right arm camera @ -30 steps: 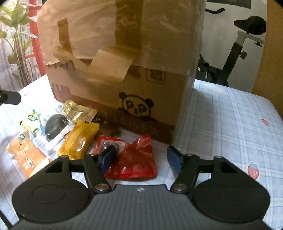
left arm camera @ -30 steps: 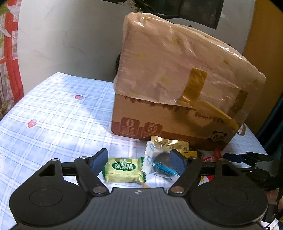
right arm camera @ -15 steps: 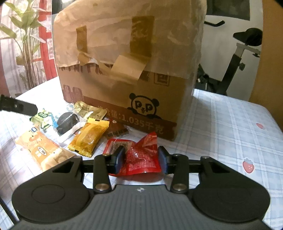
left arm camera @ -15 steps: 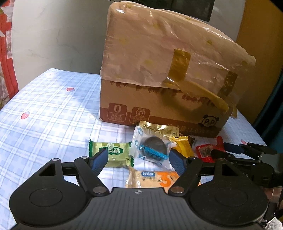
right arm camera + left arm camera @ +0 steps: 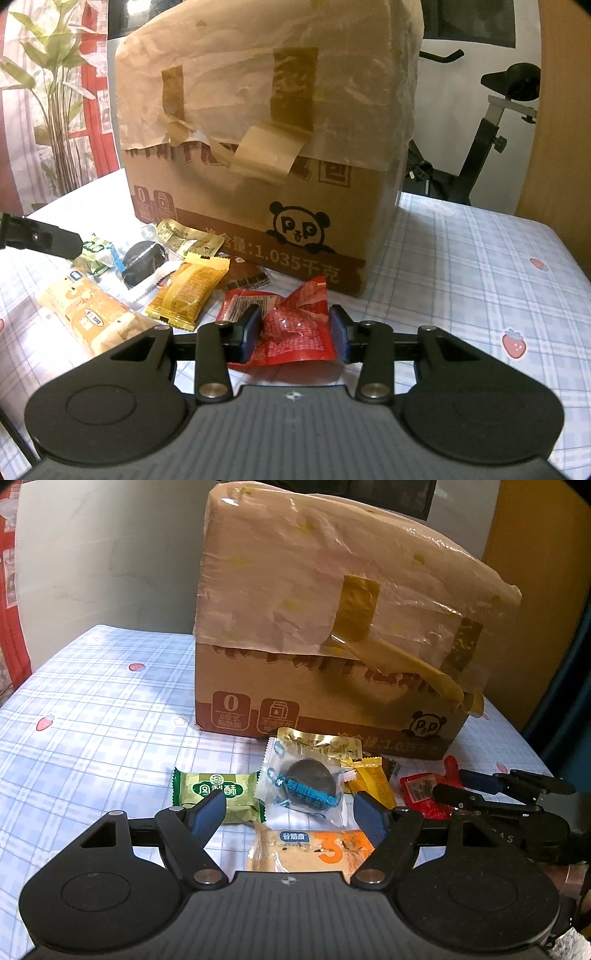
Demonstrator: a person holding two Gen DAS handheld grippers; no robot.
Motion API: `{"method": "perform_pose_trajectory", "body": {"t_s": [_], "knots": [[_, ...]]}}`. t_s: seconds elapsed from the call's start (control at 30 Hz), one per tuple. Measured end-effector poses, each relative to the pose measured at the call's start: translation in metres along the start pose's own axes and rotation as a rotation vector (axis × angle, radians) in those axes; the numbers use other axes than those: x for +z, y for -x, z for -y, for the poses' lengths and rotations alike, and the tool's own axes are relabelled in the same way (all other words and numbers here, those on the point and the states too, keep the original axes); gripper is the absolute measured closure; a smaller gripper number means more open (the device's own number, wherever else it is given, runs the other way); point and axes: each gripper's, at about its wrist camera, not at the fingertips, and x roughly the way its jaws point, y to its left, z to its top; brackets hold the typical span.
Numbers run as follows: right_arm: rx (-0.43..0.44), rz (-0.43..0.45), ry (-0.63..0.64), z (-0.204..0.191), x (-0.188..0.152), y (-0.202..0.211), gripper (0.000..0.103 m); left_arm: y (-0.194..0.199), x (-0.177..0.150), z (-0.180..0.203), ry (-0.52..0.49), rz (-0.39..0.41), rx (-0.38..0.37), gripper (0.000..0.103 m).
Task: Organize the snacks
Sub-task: 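Grasp the red packet with right tool while left tool hovers over the pile, then lower the left tool onto the orange-and-white biscuit bar while right tool holds red packet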
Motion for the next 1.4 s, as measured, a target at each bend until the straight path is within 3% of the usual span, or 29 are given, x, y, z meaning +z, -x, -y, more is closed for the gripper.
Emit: {"method": "perform_pose_trajectory", "body": {"t_s": [1.03,1.4], "knots": [[0.009,-0.005,-0.001,0.000,0.000,-0.003,0.060,0.006,-0.005,-0.004,0.059,-0.046,0.000,0.025],[0.018,0.010,-0.021,0.006,0.000,0.000,0.060,0.012,-0.021,0.006,0.064,-0.092,-0.015,0.026]]}}
